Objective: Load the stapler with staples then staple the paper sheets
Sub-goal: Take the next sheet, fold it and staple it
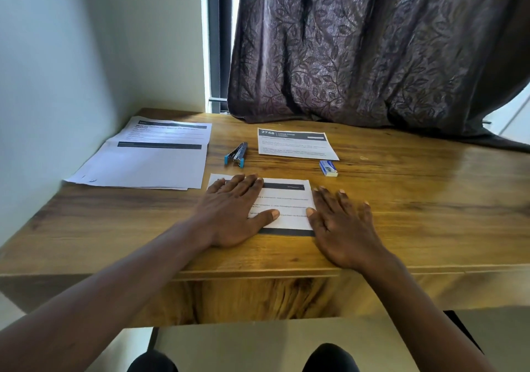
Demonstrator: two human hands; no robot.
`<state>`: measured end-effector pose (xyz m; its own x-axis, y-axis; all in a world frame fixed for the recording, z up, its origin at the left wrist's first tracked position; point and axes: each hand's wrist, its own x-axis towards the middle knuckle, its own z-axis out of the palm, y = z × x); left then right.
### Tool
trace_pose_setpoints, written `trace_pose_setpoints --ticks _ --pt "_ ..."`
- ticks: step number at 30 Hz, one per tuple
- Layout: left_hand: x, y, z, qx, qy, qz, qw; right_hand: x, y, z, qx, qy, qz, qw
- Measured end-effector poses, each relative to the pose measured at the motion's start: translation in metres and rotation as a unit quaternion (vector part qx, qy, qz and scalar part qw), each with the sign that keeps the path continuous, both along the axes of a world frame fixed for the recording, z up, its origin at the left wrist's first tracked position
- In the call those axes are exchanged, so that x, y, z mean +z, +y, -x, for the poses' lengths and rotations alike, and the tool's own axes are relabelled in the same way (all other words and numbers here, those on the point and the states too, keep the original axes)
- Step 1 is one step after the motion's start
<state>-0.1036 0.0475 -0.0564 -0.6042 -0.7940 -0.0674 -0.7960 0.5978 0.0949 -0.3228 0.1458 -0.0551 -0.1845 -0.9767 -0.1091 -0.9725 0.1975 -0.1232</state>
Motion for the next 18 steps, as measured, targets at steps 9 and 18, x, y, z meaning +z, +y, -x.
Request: trace_pose_setpoints --ticks 9,18 --pt "0.002 0.002 0.001 0.008 -0.005 0.005 1.0 -0.005 0.006 -0.02 -0.058 -0.013 0.02 0.998" --pt "0.003 0.01 -0.022 0.042 0.0 -0.009 0.999 -0.007 0.006 -0.02 -0.071 -0.003 0.034 0.997"
